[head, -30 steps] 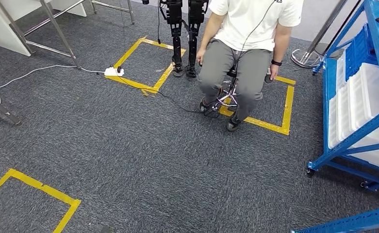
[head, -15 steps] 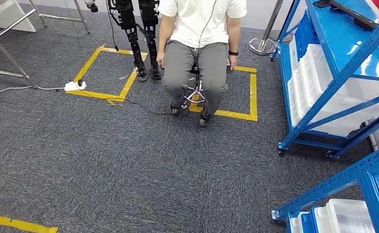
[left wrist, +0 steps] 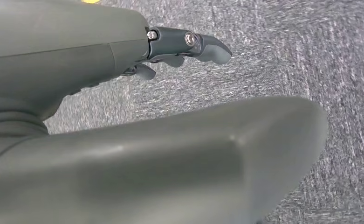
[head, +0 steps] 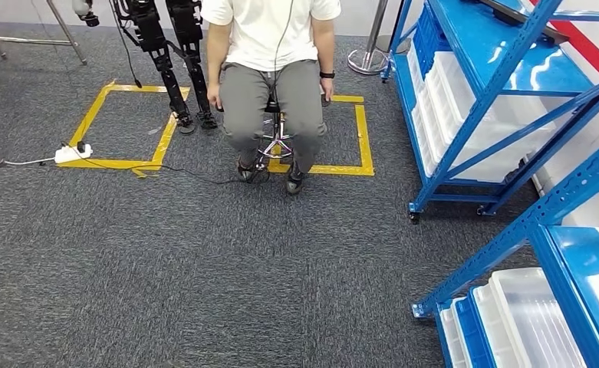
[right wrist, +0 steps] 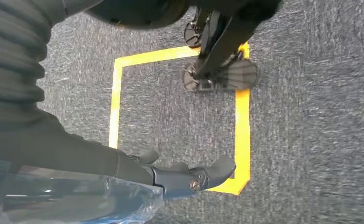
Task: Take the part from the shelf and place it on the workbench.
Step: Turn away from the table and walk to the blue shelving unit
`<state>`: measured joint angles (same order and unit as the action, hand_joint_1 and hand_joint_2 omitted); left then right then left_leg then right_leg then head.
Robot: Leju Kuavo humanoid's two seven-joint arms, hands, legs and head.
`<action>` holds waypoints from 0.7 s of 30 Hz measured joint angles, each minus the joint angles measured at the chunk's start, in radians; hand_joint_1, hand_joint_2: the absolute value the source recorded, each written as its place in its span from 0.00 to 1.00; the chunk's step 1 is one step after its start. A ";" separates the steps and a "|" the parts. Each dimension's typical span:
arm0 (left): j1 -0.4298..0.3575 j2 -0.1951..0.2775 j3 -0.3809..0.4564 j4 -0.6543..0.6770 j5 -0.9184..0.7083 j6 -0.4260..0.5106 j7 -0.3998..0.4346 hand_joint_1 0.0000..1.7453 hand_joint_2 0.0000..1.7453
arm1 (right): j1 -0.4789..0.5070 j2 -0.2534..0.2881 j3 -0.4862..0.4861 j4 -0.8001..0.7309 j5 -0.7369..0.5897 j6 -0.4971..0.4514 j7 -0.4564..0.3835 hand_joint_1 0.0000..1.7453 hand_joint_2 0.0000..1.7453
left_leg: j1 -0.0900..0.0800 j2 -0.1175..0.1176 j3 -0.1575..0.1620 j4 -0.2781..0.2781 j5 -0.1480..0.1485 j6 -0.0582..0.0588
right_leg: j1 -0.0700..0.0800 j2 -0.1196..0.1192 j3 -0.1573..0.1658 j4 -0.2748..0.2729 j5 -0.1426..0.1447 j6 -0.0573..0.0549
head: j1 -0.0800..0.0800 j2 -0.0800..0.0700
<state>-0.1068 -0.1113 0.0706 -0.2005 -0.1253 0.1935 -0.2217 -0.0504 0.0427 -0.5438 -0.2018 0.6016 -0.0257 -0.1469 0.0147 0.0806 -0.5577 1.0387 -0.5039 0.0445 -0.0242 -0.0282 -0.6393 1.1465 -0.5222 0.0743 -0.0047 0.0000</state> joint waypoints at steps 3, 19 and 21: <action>0.000 0.000 0.000 0.000 -0.003 -0.003 0.001 0.00 0.00 | -0.004 -0.001 0.000 0.000 0.000 0.000 0.000 0.00 1.00 | -0.005 0.029 0.010 0.000 -0.007 -0.018 | 0.017 -0.049 0.060 -0.115 0.040 -0.017 | 0.000 0.000; -0.005 -0.004 0.000 -0.001 -0.021 -0.019 -0.010 0.00 0.00 | -0.002 -0.004 -0.003 0.001 0.012 -0.005 -0.013 0.00 1.00 | 0.011 -0.159 0.003 0.007 -0.001 -0.037 | 0.018 0.135 0.058 -0.125 0.070 -0.070 | -0.014 0.000; -0.007 -0.004 0.000 -0.001 -0.022 -0.019 -0.009 0.00 0.00 | -0.001 -0.003 -0.004 0.001 0.012 -0.006 -0.012 0.00 1.00 | 0.005 -0.144 0.005 -0.003 0.001 -0.024 | 0.017 0.153 0.044 -0.128 0.075 -0.054 | -0.014 0.000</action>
<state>-0.1143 -0.1154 0.0705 -0.2018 -0.1470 0.1748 -0.2304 -0.0510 0.0396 -0.5478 -0.2006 0.6136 -0.0317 -0.1591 0.0192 -0.0638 -0.5531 1.0358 -0.5032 0.0203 -0.0073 0.1245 -0.5948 1.0189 -0.4467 0.0202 -0.0187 0.0000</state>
